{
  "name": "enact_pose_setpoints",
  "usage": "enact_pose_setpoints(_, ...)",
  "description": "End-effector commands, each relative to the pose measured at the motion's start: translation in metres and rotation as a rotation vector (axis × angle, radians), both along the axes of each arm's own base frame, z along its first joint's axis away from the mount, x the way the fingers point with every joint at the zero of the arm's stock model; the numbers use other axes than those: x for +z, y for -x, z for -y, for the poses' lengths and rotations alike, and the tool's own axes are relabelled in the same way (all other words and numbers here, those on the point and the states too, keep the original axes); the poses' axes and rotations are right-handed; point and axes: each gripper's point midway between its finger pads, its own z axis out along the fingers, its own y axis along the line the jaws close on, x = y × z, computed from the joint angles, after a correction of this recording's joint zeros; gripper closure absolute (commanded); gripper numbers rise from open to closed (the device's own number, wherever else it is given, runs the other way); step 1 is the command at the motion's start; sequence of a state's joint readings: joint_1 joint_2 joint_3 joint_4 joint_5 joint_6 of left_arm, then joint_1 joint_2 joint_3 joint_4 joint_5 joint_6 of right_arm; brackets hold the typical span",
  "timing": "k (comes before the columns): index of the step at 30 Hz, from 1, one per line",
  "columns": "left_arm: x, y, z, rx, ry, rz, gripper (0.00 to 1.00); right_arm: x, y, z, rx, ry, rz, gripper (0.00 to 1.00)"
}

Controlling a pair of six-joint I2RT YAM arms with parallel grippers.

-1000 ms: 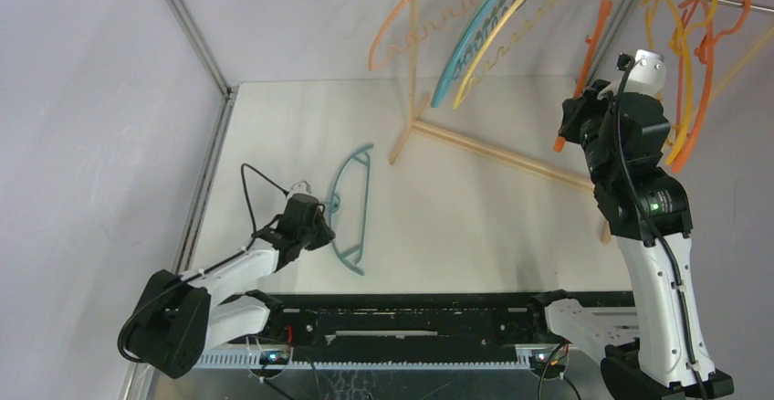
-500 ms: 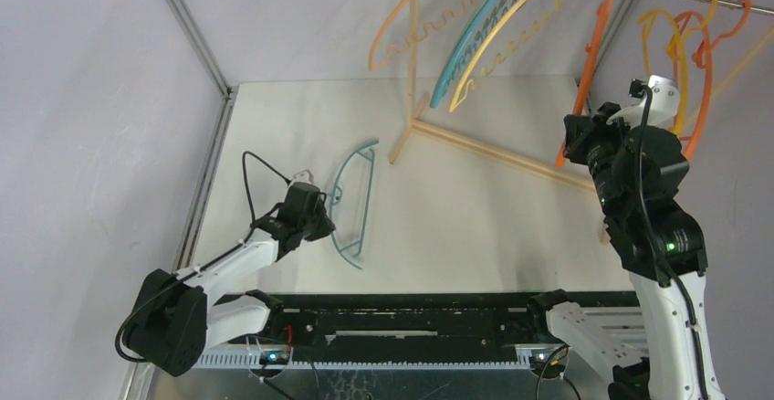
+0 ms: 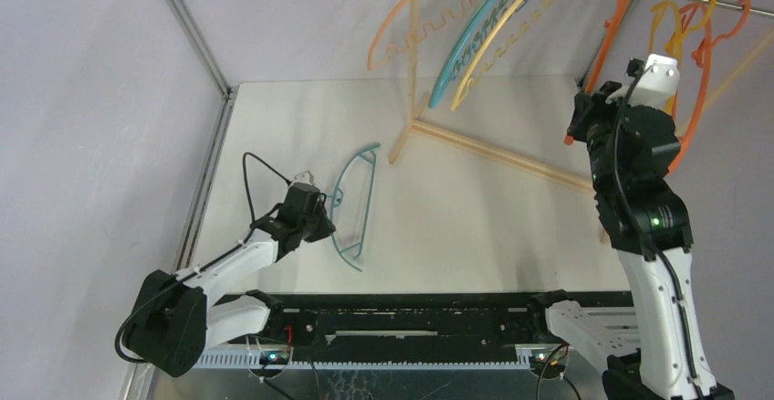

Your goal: Organize the hangers

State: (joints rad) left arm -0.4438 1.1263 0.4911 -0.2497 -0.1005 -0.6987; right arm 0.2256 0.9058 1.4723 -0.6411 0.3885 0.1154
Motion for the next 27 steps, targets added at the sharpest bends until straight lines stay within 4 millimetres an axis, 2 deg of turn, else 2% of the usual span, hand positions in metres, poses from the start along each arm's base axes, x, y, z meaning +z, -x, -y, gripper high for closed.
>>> enact_pose_setpoints(1,0.017,-0.007,0.001,0.001,0.027,0.073,1.00,0.002,-0.027,0.012,-0.046,0.025,0.026,0.99)
enact_pose_setpoints(8,0.018,0.003,-0.006,0.017,0.030,0.083,1.00,-0.022,-0.041,0.043,-0.139,0.048,-0.022,0.99)
enact_pose_setpoints(13,0.024,0.006,-0.009,0.017,0.024,0.094,1.00,-0.031,-0.032,0.059,-0.205,0.048,-0.039,0.99)
enact_pose_setpoints(19,0.039,0.001,-0.004,-0.003,0.035,0.108,1.00,-0.039,-0.013,0.066,-0.254,0.031,-0.035,0.97)
enact_pose_setpoints(21,0.044,-0.003,-0.003,-0.004,0.035,0.116,1.00,-0.038,-0.009,0.065,-0.249,0.022,-0.027,0.84)
enact_pose_setpoints(25,0.049,-0.007,-0.001,-0.015,0.031,0.124,1.00,-0.031,0.003,0.061,-0.226,0.014,0.000,0.49)
enact_pose_setpoints(27,0.050,-0.009,0.000,-0.027,0.022,0.130,1.00,-0.027,0.010,0.057,-0.201,0.024,0.012,0.39)
